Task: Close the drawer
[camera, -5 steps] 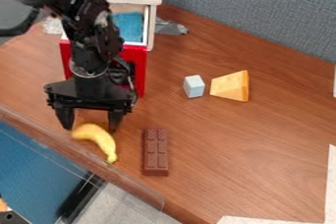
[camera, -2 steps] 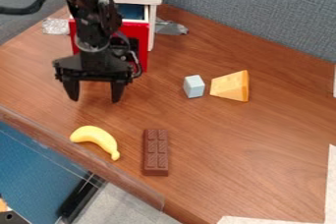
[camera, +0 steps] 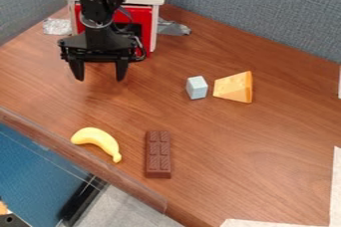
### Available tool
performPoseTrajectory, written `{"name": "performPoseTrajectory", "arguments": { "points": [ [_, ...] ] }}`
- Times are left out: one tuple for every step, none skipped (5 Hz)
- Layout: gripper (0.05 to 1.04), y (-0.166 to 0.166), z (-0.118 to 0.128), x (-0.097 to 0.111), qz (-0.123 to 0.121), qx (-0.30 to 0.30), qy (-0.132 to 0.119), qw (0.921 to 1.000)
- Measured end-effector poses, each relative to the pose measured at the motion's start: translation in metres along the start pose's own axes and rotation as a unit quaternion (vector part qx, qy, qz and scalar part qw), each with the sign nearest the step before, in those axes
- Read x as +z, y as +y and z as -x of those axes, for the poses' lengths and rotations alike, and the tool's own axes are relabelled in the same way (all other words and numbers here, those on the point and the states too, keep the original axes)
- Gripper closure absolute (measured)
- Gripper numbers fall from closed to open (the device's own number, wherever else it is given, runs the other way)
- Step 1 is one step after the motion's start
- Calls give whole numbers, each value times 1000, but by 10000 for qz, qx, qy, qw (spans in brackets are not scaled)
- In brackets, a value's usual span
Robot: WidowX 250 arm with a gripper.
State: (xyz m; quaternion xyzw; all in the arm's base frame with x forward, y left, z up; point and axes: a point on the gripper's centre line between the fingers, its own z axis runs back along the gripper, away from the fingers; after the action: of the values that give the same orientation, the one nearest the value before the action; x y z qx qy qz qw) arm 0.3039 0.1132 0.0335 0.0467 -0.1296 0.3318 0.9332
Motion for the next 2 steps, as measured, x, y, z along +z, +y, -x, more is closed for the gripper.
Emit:
{"name": "performPoseTrajectory", "arguments": {
  "points": [
    [84,0,-9,-4,-33,27,-29,10000],
    [84,1,-12,-7,-104,-47,-33,9999]
  ]
}}
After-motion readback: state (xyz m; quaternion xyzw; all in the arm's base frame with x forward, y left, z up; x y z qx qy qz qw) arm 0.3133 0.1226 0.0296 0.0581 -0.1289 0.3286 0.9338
